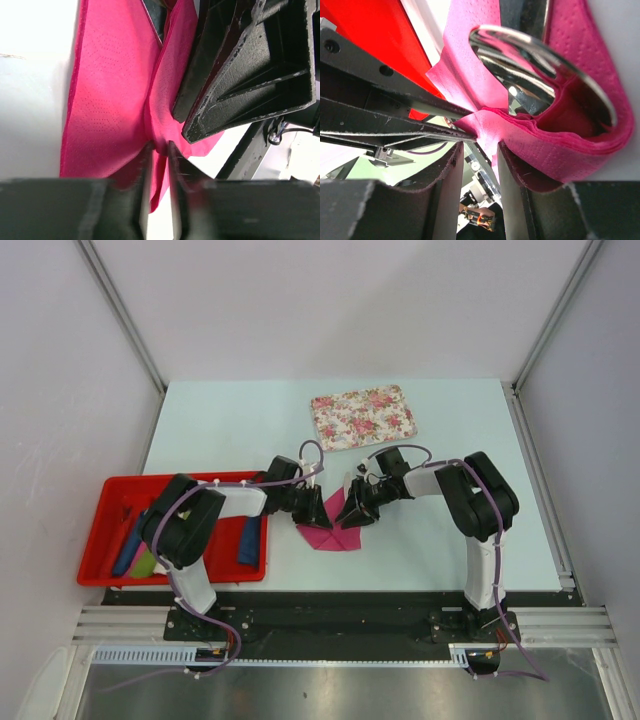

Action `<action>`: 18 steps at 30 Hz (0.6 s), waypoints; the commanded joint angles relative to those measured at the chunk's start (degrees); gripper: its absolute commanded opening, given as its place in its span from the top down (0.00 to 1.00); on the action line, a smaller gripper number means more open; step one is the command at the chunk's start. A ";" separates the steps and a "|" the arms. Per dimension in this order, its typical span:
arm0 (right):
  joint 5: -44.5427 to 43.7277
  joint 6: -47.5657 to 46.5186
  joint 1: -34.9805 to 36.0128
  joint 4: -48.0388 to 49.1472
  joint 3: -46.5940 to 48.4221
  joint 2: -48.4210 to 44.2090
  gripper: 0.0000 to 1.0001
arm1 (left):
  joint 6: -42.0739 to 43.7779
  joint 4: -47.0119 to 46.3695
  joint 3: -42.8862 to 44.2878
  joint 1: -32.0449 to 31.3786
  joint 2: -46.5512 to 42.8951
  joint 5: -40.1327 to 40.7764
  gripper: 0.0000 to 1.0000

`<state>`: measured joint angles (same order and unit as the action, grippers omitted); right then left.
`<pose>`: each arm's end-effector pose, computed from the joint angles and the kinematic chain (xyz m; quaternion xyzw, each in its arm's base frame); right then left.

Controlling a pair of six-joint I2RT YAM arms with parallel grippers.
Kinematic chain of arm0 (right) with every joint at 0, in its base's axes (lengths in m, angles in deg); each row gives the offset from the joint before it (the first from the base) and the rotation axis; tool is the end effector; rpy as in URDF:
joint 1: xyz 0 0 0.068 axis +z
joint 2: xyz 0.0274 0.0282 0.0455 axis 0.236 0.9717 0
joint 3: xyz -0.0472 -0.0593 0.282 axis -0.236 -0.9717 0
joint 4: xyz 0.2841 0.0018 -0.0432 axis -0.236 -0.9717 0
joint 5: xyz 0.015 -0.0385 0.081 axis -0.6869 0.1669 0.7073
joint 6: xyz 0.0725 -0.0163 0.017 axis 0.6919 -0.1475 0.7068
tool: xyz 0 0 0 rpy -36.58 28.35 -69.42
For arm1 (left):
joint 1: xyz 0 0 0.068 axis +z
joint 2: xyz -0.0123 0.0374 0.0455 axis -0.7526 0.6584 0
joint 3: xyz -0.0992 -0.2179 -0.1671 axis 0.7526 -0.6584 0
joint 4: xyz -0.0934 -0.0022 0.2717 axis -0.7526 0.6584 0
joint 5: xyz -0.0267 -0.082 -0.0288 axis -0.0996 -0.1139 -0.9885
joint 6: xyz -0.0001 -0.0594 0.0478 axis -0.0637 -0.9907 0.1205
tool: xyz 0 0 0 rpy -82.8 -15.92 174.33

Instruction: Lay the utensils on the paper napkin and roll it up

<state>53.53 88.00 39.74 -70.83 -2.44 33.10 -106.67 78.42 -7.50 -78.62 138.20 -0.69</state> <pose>0.3359 0.2232 0.0740 -0.0015 -0.8682 -0.4920 0.0643 0.2931 -0.2135 0.1024 0.1220 0.8942 -0.4144 0.1174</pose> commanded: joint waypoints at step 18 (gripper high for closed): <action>0.26 -2.89 -2.18 -3.21 -0.20 -10.40 0.62 | 3.86 1.78 2.22 0.71 -3.43 2.36 1.00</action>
<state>52.92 86.93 38.62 -72.25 -2.44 27.53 -105.62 79.14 -7.19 -78.36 137.35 -0.14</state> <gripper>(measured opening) 0.380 0.005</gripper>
